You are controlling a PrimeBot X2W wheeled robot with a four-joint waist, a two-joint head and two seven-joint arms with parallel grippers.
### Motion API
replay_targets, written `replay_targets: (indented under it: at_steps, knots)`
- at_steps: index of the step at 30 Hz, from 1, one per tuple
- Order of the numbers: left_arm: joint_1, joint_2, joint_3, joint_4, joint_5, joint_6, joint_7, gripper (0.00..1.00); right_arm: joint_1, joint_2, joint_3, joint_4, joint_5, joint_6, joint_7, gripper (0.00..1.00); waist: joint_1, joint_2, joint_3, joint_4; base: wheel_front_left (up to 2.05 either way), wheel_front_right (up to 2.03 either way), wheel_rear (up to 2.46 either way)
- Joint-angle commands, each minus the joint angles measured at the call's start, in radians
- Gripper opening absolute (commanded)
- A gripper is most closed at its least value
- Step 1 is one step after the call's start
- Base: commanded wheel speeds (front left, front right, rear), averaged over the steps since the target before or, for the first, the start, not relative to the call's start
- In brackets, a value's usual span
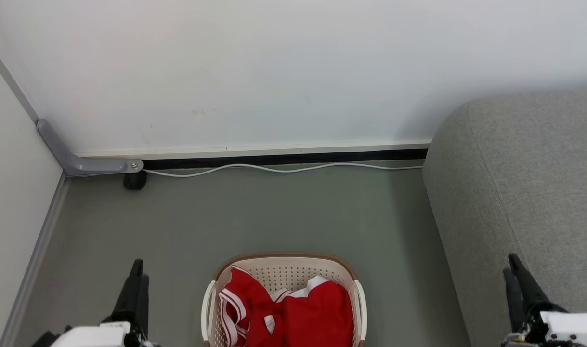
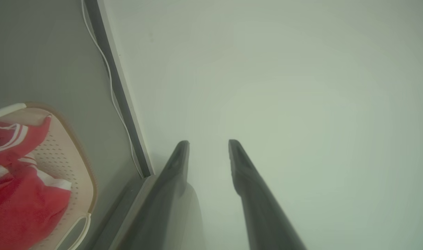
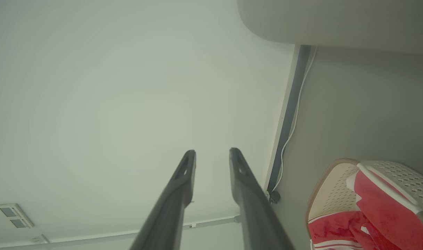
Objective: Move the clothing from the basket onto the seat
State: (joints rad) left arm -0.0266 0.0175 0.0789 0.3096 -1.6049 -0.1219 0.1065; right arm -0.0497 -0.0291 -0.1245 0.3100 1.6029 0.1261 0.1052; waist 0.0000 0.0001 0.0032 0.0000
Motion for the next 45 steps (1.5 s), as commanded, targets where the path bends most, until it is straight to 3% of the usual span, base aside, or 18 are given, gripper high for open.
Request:
replay_targets:
  at_steps: [1,8,13,23,45]
  knots:
    - [0.014,-0.006,-0.001,0.016,0.000,0.000,0.000,1.00,0.013,0.006,0.002,0.014,0.000,0.000,0.000,1.00,0.0000,-0.0001,0.000,0.000,0.00,0.00,0.00]
    - [-0.010,-0.004,-0.015,0.021,0.002,0.000,-0.021,1.00,-0.009,-0.003,0.008,0.007,-0.005,0.000,-0.002,1.00,0.0022,-0.0001,0.000,0.000,0.00,0.00,0.00]
    - [-0.022,-0.003,-0.023,0.027,0.006,-0.001,-0.032,1.00,-0.020,-0.008,0.016,0.007,-0.013,0.000,-0.007,1.00,0.0002,-0.0001,0.002,-0.001,0.00,0.00,0.00]
    - [-0.058,0.001,-0.042,0.043,0.056,-0.001,-0.062,1.00,-0.055,-0.035,0.057,0.013,-0.045,0.001,-0.036,1.00,0.0000,-0.0001,0.005,-0.001,0.00,0.00,0.00]
    - [-0.124,0.007,-0.066,0.063,0.376,0.004,-0.127,1.00,-0.154,-0.116,0.180,0.066,-0.232,0.001,-0.126,1.00,0.0000,-0.0001,0.013,-0.004,0.00,0.00,0.00]
